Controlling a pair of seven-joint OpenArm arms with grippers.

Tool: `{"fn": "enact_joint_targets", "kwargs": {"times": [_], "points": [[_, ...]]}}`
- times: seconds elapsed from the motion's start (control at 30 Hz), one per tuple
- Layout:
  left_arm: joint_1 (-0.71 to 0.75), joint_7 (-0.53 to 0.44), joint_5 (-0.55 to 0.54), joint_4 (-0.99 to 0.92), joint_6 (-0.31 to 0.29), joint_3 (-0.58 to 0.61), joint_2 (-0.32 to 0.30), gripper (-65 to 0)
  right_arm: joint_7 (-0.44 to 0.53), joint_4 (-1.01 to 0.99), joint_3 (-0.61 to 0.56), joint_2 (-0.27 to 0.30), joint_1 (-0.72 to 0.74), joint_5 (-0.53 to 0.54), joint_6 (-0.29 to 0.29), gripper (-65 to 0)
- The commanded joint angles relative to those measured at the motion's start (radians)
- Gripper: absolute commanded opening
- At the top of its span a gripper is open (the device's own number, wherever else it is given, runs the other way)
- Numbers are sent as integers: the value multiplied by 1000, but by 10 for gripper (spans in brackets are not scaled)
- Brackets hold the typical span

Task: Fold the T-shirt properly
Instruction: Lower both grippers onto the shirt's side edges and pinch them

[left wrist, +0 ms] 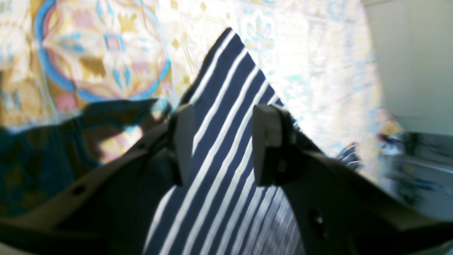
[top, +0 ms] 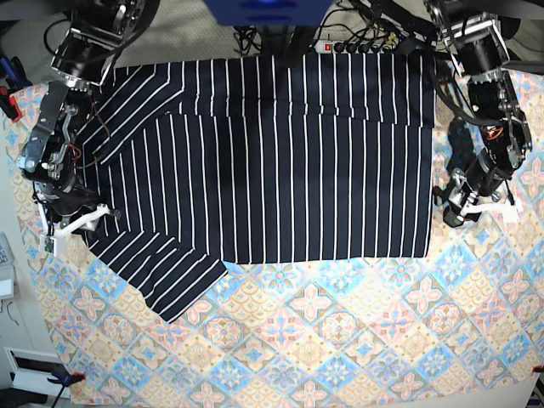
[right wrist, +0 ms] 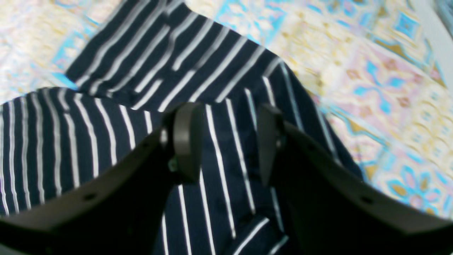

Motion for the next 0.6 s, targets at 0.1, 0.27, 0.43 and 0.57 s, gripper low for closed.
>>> {"fn": "enact_joint_targets", "kwargs": {"times": [0.1, 0.27, 0.43, 0.57], "points": [[-129, -11, 95, -86, -11, 20, -11, -397, 18, -28, 6, 27, 39, 1, 0, -405], [-232, -16, 194, -204, -14, 39, -10, -397, 39, -41, 4, 32, 53, 1, 0, -404], [-285, -82, 253, -318, -14, 125, -10, -395, 50, -61, 4, 32, 58, 1, 0, -405], [-298, -146, 253, -385, -14, 195, -8, -393, 50, -61, 6, 32, 56, 1, 0, -405]]}}
